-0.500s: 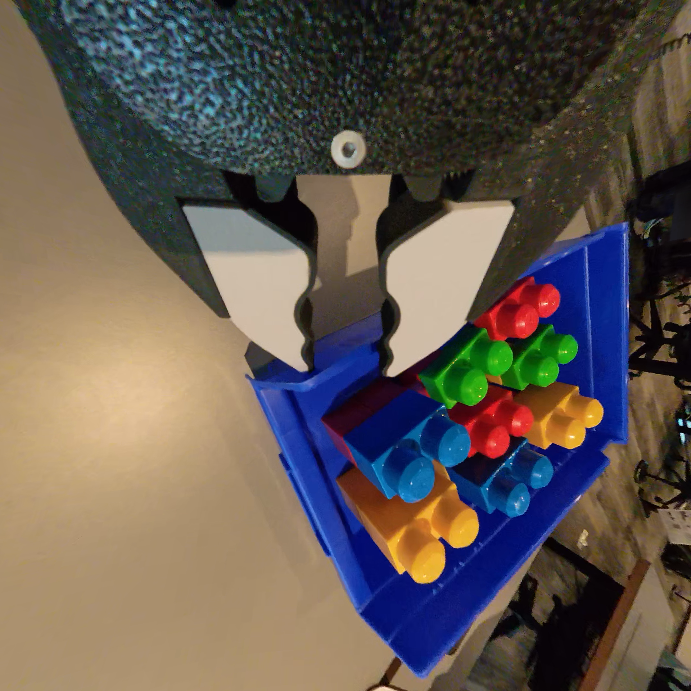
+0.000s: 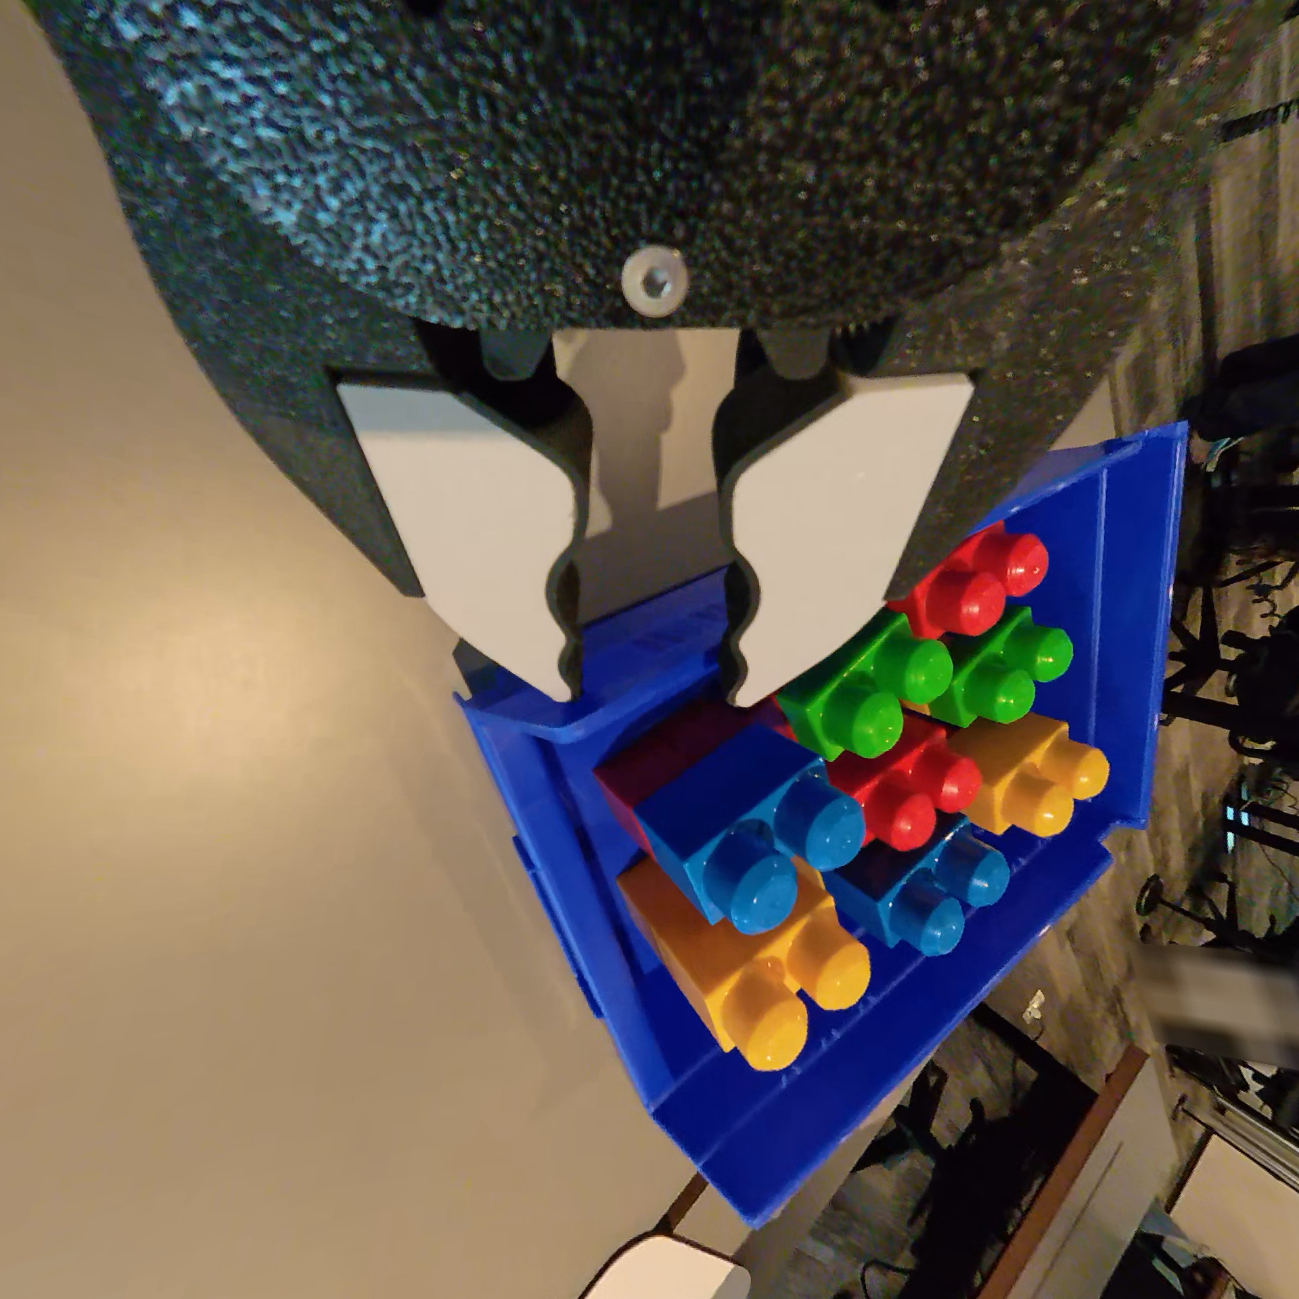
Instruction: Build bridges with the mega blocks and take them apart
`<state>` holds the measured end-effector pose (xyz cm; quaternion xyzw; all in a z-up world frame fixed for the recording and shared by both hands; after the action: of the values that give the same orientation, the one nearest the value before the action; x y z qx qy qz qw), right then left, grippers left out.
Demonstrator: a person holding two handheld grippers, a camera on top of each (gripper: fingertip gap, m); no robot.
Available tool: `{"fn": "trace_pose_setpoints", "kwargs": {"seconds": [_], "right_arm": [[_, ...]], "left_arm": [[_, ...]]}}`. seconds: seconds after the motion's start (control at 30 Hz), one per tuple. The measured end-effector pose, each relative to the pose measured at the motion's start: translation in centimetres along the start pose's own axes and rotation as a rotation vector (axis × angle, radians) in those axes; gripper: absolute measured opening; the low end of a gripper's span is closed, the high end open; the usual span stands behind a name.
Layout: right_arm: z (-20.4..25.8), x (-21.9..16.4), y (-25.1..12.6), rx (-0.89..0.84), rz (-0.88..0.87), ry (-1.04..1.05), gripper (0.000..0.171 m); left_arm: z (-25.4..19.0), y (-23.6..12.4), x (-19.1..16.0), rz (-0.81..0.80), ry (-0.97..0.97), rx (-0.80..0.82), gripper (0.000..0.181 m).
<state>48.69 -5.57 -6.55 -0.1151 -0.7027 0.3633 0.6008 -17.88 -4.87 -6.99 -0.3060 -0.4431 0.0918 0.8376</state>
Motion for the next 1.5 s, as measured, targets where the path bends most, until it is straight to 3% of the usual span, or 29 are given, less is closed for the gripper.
{"fn": "trace_pose_setpoints", "kwargs": {"seconds": [0.07, 0.47, 0.63, 0.77, 0.87, 1.0, 1.23, 1.4, 1.5], "right_arm": [[0.3, 0.3, 0.4, 0.092, -0.009, 0.025, 0.044], [-3.5, 4.4, 4.9, 0.177, 0.134, -0.061, 0.033], [-4.9, 5.8, 5.9, 0.100, 0.176, -0.099, 0.051], [-2.1, 5.6, 3.3, 0.169, -0.024, -0.044, 0.065], [0.3, 3.3, 0.8, 0.187, -0.115, -0.003, 0.072], [3.2, -0.5, -0.4, 0.152, -0.057, -0.051, 0.081], [6.0, -0.7, 0.8, 0.145, -0.007, -0.139, 0.080], [5.7, -1.6, 2.3, 0.123, 0.057, -0.179, 0.062], [2.8, -1.3, 2.4, -0.055, 0.042, -0.192, 0.031]], "left_arm": [[0.0, 0.0, 0.0, 0.001, -0.002, 0.003, 0.037], [0.0, 0.1, 0.1, -0.005, -0.016, -0.001, 0.038], [-0.1, 0.2, 0.2, -0.007, -0.027, 0.007, 0.038], [-0.2, 0.4, 0.3, -0.027, -0.036, 0.030, 0.038], [-0.3, 0.4, 0.3, -0.037, -0.042, 0.039, 0.038], [-0.4, 0.5, 0.4, -0.061, -0.066, 0.068, 0.040], [-0.9, 0.5, 0.4, -0.123, -0.105, 0.134, 0.042], [-1.0, 0.8, 0.6, -0.164, -0.113, 0.137, 0.043], [-1.1, 0.9, 0.7, -0.177, -0.111, 0.140, 0.043]]}}
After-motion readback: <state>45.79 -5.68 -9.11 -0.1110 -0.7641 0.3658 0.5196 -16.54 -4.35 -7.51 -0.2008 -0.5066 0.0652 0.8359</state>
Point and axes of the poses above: each gripper's, where its closed fingertips meet, y out along the fingers, x out of its top, z = x × y across the jaws, the point moved 5 cm from there along -y, back along the fingers, and after that the axes turned 5 degrees about -y, right-handed, at the moved point
